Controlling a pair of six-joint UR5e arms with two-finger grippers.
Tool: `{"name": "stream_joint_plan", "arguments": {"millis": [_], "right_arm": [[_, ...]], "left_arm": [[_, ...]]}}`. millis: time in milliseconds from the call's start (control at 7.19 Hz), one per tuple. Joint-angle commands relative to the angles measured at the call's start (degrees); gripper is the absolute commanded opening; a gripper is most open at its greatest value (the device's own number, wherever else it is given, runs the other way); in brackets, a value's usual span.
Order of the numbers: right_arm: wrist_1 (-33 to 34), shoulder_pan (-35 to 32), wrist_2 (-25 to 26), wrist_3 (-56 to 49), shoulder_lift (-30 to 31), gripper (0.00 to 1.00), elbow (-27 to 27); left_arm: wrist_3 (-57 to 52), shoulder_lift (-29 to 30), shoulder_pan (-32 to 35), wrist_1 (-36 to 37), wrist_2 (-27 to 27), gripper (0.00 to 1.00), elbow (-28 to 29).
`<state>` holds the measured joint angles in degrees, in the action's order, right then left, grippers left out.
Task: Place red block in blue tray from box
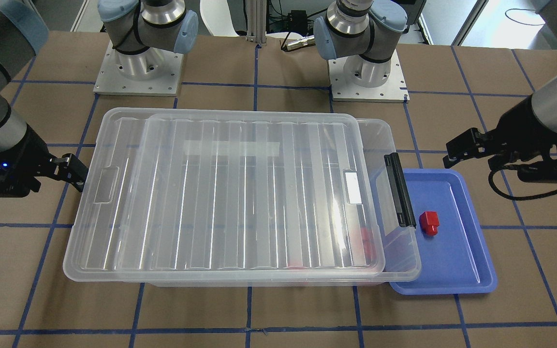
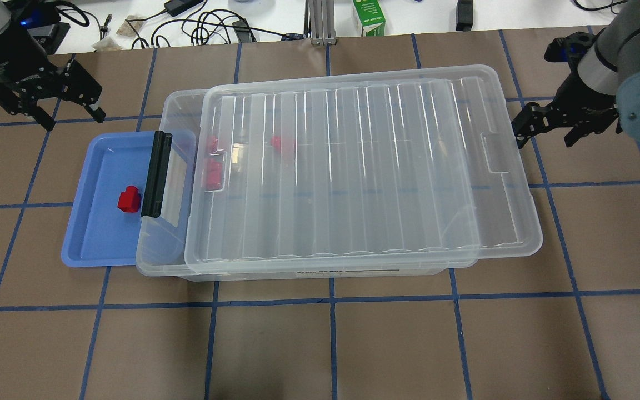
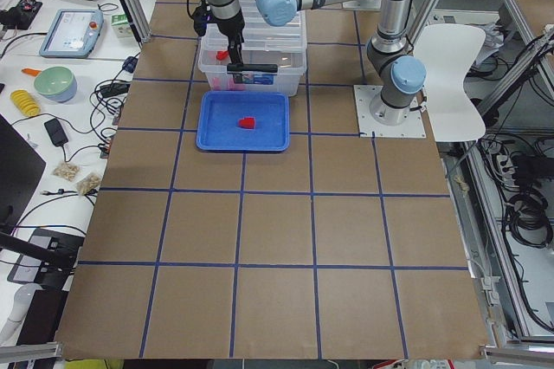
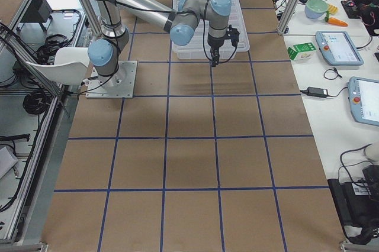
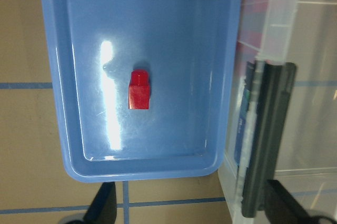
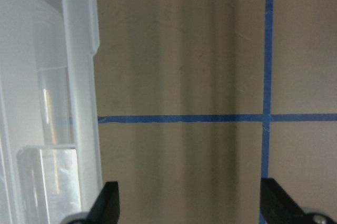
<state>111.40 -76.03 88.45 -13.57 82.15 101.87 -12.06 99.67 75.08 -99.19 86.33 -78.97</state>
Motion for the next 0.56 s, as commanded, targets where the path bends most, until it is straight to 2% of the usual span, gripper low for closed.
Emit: {"name": "stream_joint_plan", "arguments": {"millis": [0, 139, 417], "right_arm": [[0.92, -2.8, -0.12, 2.05, -0.06, 0.94, 0.08], [0.92, -3.33, -0.38, 2.05, -0.15, 0.94, 0.17], [0.83, -4.99, -0.39, 2.05, -0.15, 0.94, 0.08]], "left_arm": [[8.79, -5.17, 8.73, -1.89, 0.07, 1.0, -0.66], [10.2, -6.5, 11.47, -1.89, 1.11, 1.0, -1.35], [17.83, -7.04, 12.29, -1.71, 1.39, 1.0, -4.16]]}}
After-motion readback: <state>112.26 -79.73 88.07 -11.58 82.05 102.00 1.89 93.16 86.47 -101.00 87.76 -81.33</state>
